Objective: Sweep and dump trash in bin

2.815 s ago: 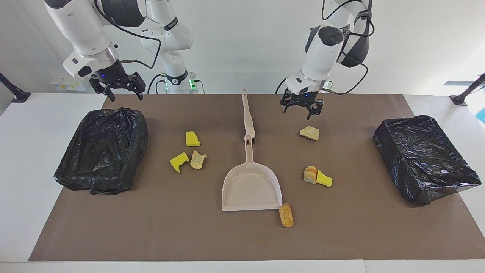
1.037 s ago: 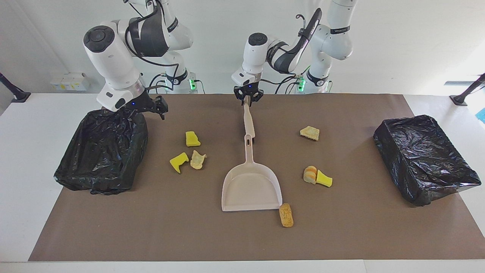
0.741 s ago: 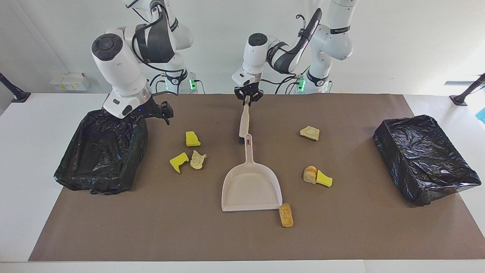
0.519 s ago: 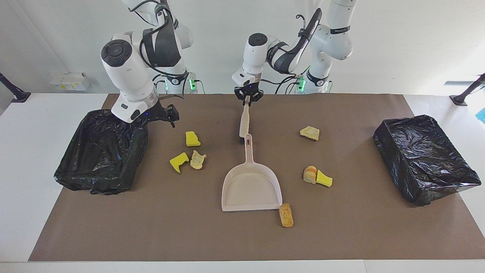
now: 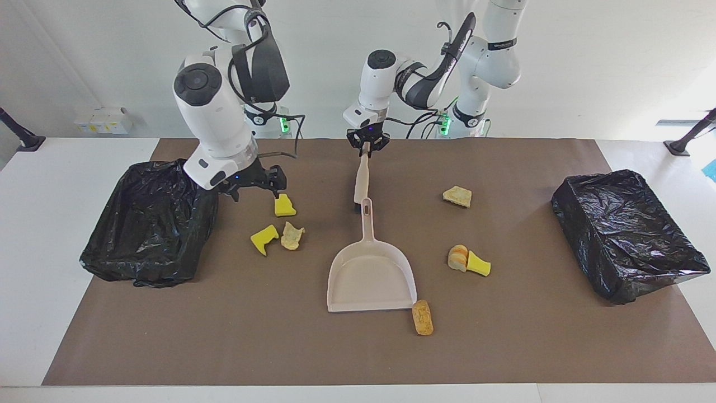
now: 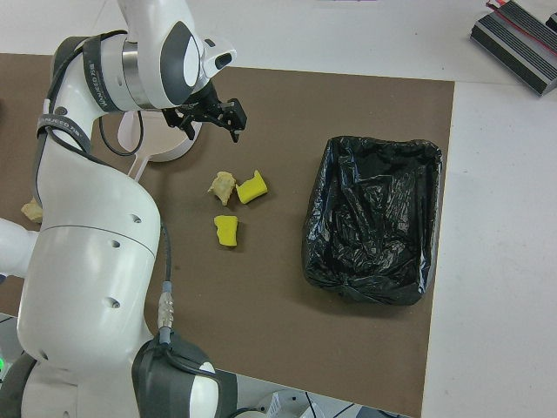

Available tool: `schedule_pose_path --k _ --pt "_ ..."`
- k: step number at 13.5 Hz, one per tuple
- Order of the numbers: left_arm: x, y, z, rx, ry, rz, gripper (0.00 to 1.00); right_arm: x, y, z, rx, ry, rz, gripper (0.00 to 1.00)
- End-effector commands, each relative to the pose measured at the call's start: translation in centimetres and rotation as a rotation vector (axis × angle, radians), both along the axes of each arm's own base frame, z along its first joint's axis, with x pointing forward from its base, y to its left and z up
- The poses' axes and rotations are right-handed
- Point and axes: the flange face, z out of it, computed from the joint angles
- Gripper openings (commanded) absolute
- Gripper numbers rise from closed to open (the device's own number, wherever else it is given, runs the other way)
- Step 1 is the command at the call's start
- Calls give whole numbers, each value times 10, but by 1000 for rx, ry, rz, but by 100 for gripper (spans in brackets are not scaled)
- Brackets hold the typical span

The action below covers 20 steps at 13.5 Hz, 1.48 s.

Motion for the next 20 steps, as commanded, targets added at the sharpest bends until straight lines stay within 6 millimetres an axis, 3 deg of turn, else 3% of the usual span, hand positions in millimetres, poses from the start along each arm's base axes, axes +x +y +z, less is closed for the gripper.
schedule_pose_path --k 1,10,13,20 --pt "-3 5 -3 8 10 0 45 8 21 -1 11 14 -35 100" --pt "-2 5 -3 10 11 -3 44 8 23 -5 27 13 -40 100" --pt "-3 4 -16 31 26 -6 44 10 22 -4 28 2 -42 100" --pt "3 -1 -10 18 19 5 42 10 23 -4 29 -6 -36 100"
